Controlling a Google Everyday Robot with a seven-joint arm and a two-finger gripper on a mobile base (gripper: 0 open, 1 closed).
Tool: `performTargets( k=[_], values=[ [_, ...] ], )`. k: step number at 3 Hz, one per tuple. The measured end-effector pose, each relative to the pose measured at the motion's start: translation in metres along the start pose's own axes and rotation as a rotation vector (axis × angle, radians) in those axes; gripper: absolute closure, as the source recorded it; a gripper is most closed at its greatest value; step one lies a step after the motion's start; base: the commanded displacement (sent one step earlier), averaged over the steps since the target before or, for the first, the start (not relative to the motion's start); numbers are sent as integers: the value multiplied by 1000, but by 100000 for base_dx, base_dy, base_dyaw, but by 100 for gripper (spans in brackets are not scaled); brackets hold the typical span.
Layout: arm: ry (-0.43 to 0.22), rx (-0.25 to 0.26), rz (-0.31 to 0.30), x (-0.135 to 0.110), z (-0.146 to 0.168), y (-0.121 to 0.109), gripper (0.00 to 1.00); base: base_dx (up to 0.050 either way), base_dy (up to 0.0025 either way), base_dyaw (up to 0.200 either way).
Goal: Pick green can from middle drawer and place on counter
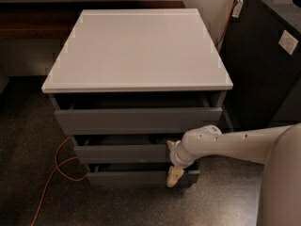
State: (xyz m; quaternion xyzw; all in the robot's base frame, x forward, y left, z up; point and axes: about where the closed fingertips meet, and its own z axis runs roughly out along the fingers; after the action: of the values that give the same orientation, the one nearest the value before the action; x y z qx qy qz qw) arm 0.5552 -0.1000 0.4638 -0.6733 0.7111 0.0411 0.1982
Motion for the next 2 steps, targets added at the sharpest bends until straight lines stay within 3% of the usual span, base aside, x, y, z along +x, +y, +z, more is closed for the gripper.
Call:
performTargets(
  k=[2],
  values=[
    [1, 92, 46, 13, 19, -33, 0, 0, 0, 0]
  ],
)
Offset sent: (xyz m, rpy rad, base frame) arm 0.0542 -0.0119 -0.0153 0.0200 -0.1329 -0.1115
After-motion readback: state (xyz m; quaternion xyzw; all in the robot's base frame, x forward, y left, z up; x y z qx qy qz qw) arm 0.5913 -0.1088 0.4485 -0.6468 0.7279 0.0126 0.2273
